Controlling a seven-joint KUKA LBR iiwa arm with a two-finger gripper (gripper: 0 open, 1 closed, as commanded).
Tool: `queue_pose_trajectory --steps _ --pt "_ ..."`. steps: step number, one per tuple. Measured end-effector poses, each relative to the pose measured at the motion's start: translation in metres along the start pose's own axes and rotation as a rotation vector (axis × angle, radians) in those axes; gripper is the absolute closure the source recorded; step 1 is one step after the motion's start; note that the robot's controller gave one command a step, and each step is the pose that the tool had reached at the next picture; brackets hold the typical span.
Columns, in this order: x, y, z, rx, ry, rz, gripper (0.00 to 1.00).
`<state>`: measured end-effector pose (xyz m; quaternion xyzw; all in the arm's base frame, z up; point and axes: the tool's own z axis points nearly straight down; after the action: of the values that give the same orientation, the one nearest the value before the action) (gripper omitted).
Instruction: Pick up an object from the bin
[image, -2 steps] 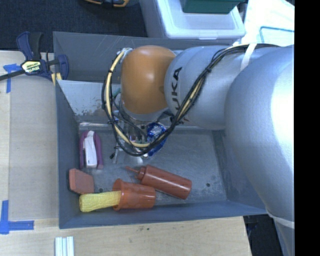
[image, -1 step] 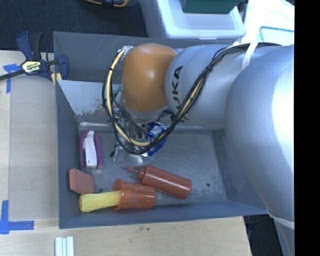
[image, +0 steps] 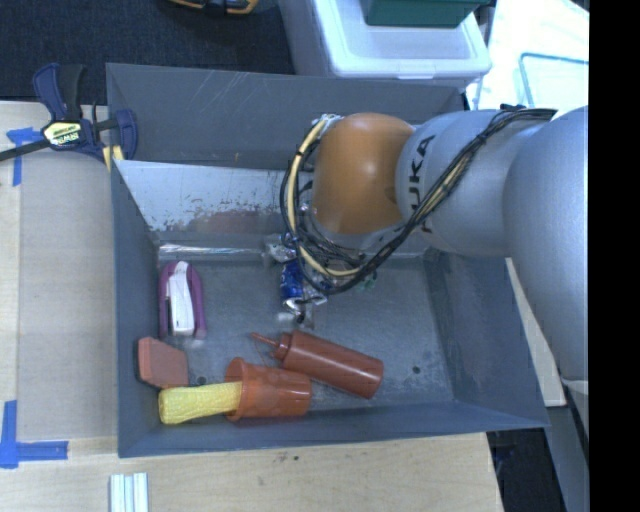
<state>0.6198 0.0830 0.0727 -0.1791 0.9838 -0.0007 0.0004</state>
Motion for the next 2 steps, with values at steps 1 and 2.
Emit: queue_pose_trajectory --steps 1,2 --pt "0.004 -0.004 -0.059 -0.002 -0.005 0.041 0.00" --pt "0.006 -0.027 -0.027 -0.002 0.007 -0.117 0.00"
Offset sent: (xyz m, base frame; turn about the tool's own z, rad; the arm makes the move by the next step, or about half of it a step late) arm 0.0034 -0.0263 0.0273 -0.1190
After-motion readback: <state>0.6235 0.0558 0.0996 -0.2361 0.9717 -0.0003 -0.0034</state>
